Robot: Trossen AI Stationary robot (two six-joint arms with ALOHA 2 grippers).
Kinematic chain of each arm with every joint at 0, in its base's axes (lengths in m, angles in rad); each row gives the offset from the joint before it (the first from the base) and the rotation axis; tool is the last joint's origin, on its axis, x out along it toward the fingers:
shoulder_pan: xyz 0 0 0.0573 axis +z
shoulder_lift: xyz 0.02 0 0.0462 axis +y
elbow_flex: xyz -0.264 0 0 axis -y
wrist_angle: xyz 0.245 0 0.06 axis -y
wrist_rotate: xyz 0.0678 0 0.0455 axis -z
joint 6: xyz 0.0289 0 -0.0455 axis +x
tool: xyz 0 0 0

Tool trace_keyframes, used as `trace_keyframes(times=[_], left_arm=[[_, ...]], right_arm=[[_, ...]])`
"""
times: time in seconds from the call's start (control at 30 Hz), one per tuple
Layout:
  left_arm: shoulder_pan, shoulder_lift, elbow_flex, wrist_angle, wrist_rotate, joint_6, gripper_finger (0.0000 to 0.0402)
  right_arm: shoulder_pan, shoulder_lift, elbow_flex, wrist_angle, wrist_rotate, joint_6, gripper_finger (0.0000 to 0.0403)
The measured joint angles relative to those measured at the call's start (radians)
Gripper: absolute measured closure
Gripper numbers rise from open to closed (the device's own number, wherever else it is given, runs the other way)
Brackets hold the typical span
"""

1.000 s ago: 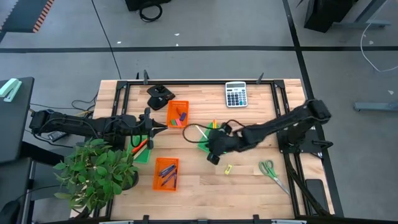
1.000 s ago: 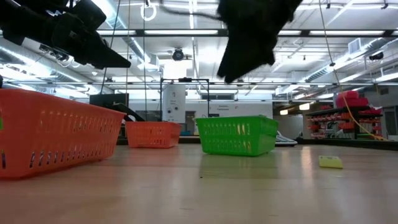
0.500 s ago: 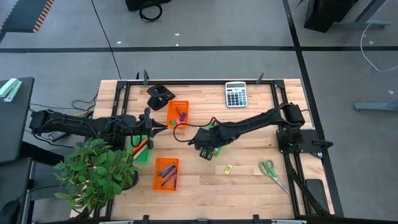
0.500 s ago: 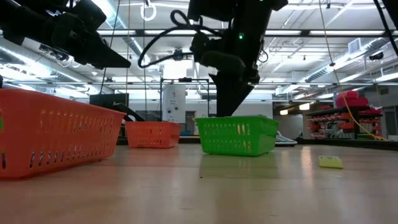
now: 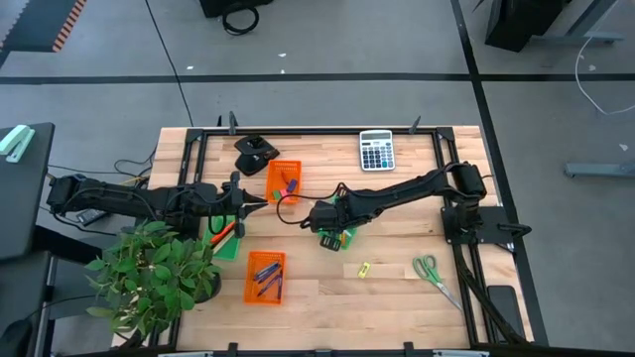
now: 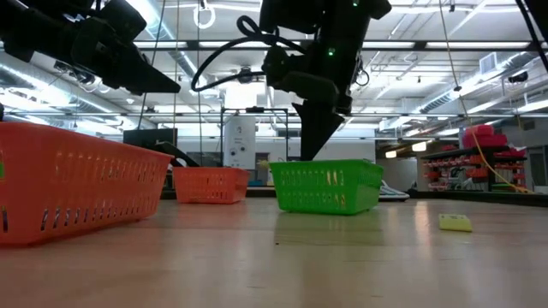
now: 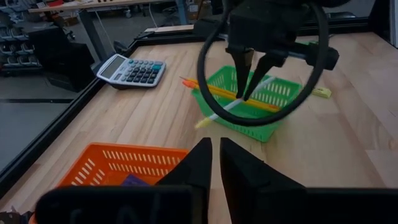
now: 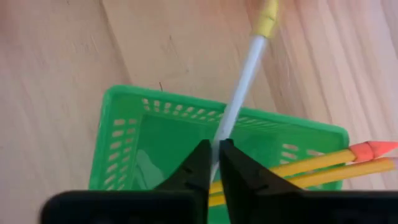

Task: Sort crayons/erasers/pens/pencils in bins
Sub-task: Put the white pencil into the right green basket

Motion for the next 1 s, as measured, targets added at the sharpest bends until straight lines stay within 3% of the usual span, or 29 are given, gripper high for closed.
trace_keyframes(times=[0.1,0.3,0.77,1.0], left_arm=[[0.000,0.000,0.000,0.000,0.000,0.000,0.0358],[0.000,0.000,0.000,0.000,0.000,0.000,0.0362],[0.000,0.000,0.000,-0.001,0.000,0.000,0.0360],[0.000,0.000,0.000,-0.001,0.000,0.000,0.0361]], right_arm=[[-0.012,-0.003,0.002,0.004,-0.043,0.000,0.0391],[-0.033,-0.003,0.003,0.002,-0.072,0.014,0.0392],[-0.039,-0.006,-0.001,-0.006,-0.075,0.051,0.0301],[-0.039,-0.006,-0.062,0.069,-0.060,0.066,0.0303]])
